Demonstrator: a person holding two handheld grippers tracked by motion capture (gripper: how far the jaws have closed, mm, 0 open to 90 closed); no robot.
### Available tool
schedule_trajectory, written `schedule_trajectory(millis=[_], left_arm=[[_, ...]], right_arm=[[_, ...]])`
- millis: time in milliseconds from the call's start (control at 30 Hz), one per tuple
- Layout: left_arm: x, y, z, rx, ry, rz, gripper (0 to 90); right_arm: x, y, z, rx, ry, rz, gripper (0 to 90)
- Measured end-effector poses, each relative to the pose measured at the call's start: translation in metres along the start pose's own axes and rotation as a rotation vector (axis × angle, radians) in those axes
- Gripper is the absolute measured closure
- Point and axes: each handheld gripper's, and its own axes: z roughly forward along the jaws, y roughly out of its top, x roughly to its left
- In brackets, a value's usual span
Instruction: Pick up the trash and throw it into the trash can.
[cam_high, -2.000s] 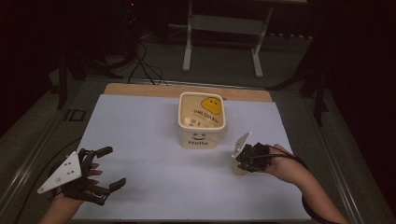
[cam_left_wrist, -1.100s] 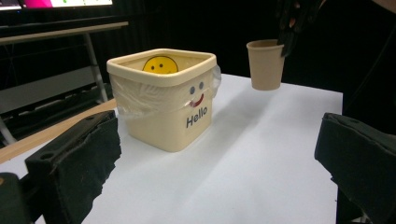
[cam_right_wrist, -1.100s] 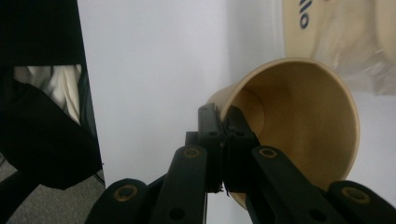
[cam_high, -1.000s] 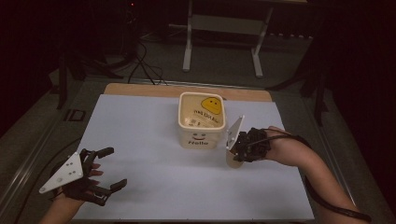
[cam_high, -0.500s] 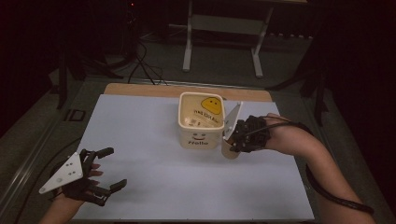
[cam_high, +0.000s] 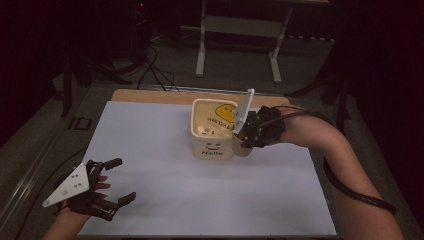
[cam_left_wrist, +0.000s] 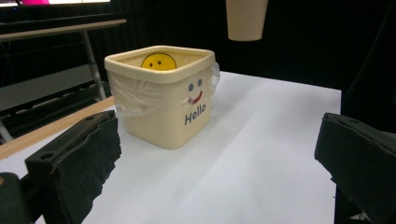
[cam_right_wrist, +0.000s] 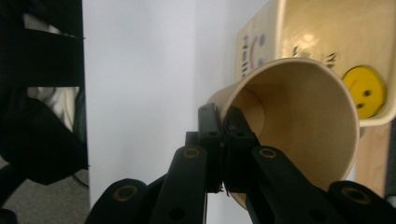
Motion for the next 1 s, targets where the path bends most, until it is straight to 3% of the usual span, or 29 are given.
schedule_trajectory(millis=[133,400,1000], left_arm=[[0.001,-0.002,0.000,0.009,-0.002,0.000,1.2],[0.000,-0.003,0.001,0.013,-0.004,0.002,1.2],[0.000,-0.004,0.002,0.021,-0.009,0.004,1.2]], right_arm=[[-0.006,0.006,-0.005,-0.018,-0.025,-0.030,88.1],[-0.020,0.007,-0.007,-0.066,-0.053,-0.034,88.1],[-0.057,-0.009,-0.010,-0.182,-0.067,0.026,88.0]])
